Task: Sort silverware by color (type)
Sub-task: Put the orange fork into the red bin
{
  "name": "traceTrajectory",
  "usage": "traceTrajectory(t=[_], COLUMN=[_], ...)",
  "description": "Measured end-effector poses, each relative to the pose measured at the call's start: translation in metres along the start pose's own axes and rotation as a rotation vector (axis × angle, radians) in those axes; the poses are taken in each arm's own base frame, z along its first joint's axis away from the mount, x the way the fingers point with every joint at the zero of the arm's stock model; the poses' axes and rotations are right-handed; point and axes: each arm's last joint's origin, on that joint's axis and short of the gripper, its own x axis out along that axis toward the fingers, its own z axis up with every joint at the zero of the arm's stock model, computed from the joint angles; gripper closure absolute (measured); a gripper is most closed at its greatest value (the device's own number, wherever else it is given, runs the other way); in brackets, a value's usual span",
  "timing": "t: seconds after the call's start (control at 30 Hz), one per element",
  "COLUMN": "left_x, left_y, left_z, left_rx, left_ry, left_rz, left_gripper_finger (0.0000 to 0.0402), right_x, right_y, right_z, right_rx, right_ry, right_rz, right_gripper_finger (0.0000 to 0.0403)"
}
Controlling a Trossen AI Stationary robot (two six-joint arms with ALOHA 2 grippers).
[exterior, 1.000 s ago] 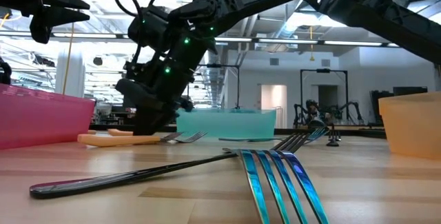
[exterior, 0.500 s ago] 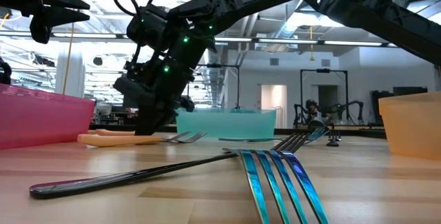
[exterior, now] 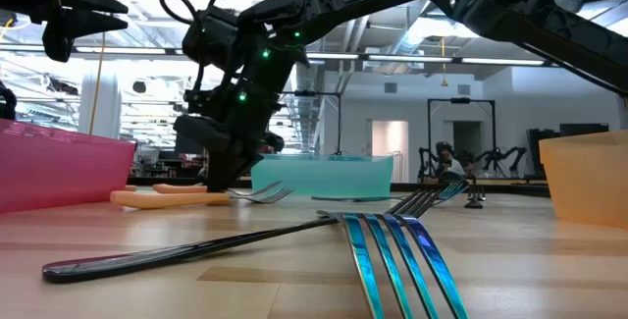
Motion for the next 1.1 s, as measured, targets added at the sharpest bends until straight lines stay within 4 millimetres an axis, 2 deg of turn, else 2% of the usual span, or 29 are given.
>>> traceTrajectory(t=[0.33, 0.7, 0.9, 1.1], left_x=[0.000, 0.000, 0.000, 0.000], left_y=[0.000, 0.000, 0.000, 0.000], left_z=[0.000, 0.000, 0.000, 0.000], left_rx=[0.001, 0.000, 0.000, -0.001], left_ry=[0.000, -0.013, -0.013, -0.016], left_rz=[0.000, 0.014, 0.014, 0.016], left_gripper_finger=[0.0289, 0.0289, 0.0289, 0.0289], right_x=[-0.005, -0.046, -0.060, -0.067], right_y=[0.005, 0.003, 0.020, 0.045], right_z=[0.002, 0.019, 0.026, 0.028], right_rx=[-0.030, -0.052, -0.150, -0.361], right_ry=[-0.021, -0.111, -0.202, -0.286], right_rz=[-0.024, -0.037, -0.004, -0.014], right_gripper_finger=[0.0349, 0.0349, 0.0349, 0.0349])
